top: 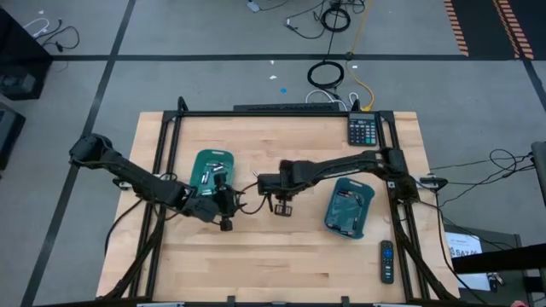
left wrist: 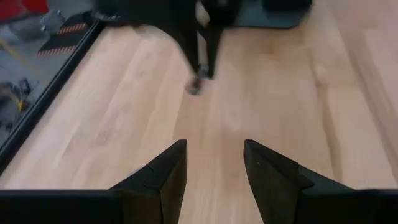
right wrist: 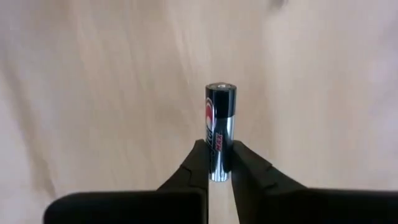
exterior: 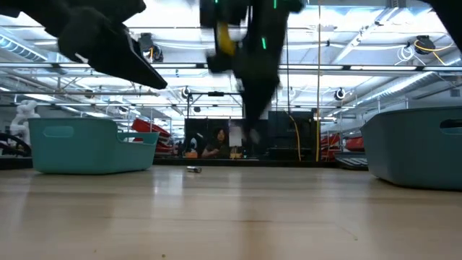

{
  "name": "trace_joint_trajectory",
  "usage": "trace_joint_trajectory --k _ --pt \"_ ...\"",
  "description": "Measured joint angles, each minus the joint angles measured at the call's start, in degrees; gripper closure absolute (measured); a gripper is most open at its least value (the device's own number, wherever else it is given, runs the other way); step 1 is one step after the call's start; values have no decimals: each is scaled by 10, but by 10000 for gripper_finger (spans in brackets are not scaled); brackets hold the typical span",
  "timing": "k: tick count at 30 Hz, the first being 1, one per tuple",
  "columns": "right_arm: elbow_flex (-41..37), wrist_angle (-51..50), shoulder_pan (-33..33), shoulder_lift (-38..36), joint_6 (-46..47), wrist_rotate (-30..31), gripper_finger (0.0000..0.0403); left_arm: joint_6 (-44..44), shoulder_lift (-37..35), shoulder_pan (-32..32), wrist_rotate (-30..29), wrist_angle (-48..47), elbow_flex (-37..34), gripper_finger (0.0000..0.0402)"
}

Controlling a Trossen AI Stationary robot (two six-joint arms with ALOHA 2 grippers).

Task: Sort batteries
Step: Put the silver battery into the green bin

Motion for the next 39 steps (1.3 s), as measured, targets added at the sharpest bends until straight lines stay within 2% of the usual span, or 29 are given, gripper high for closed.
trace_joint_trajectory --k 3,10,17,29,32,35,36,39 --pt "31 24 14 -21 -31 27 382 31 3 -7 1 39 -14 233" --pt "54 70 35 -25 -91 35 382 118 3 -15 -1 98 -22 233" --pt "54 111 59 -25 -146 104 382 88 3 3 25 116 -22 233" --pt "54 159 73 -23 -173 122 382 82 3 24 46 151 -22 237" --pt "54 163 73 -23 -175 121 382 90 3 24 46 155 -20 266" --pt "54 165 73 -23 -175 117 381 98 3 24 47 148 -19 339" --pt "54 165 73 -23 -174 117 375 98 3 24 47 148 -19 351" --pt "53 171 73 -23 -168 116 326 97 3 24 44 148 -19 348"
